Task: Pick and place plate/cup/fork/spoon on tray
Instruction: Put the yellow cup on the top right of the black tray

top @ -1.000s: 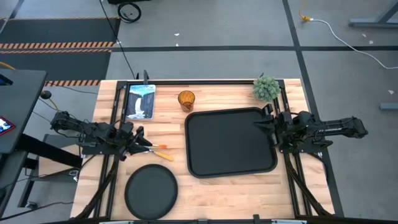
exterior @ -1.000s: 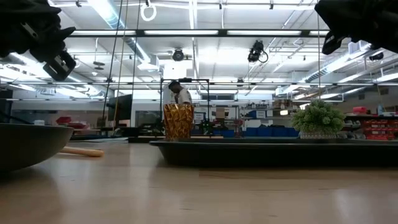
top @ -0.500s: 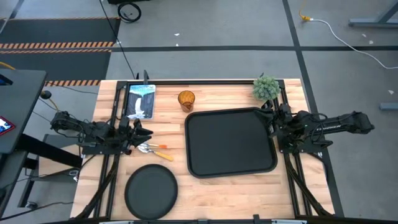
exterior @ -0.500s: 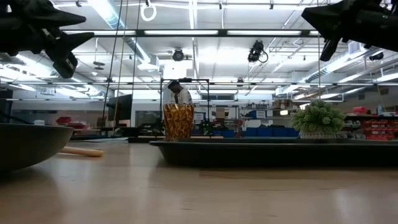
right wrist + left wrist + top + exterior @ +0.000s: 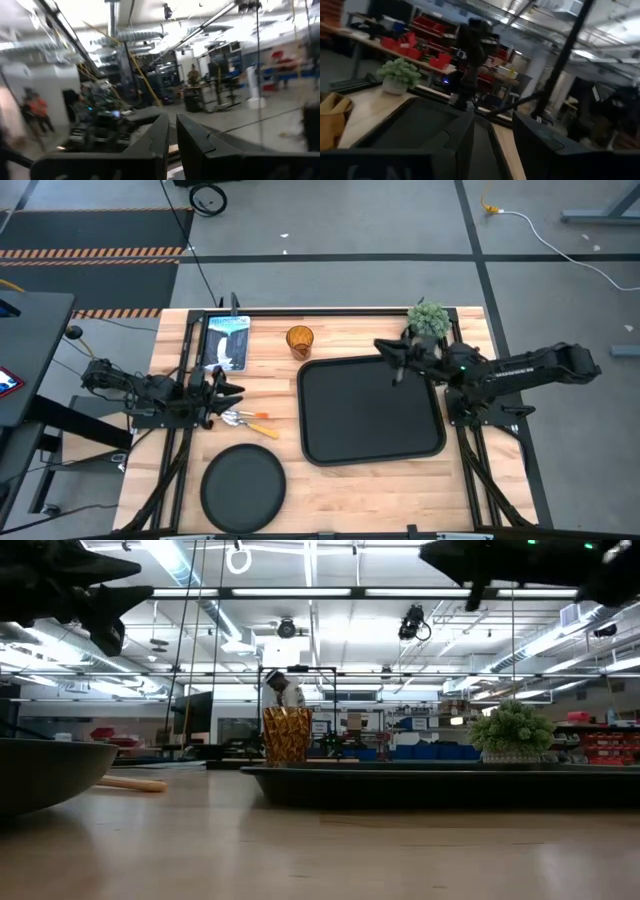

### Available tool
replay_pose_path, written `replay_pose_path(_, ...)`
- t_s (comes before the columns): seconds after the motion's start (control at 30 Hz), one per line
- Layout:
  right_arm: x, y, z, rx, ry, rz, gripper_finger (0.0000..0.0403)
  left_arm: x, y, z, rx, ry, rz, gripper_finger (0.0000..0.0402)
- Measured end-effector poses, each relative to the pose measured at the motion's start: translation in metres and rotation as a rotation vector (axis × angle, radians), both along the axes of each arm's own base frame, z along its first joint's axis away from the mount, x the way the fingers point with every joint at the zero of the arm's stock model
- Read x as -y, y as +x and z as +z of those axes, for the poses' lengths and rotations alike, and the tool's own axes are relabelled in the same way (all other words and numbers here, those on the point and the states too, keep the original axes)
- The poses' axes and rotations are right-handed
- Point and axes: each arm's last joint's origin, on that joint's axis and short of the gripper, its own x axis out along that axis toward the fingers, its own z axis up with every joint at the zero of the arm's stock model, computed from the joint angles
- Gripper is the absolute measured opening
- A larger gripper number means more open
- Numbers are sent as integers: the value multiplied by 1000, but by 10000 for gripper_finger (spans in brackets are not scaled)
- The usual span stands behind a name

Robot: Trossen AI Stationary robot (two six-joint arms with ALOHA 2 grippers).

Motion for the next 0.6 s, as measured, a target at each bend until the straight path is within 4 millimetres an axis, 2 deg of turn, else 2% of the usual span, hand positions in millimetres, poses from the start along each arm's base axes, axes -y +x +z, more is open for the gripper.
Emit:
replay_pose_path(0.17, 3, 28, 12, -65, -111, -41, 40, 5, -1, 4, 49, 103, -153, 142)
replay_pose_path(0.33, 5, 52, 15, -122, -139, -35, 40, 8, -3, 9, 124, 128, -292, 142)
replay_pose_path(0.47, 12, 77, 18, -161, -116, -28, 40, 9, -4, 10, 138, 123, -296, 142)
replay_pose_path(0.6, 25, 109, 19, -272, -72, -44, 40, 8, -4, 11, 140, 124, -280, 142)
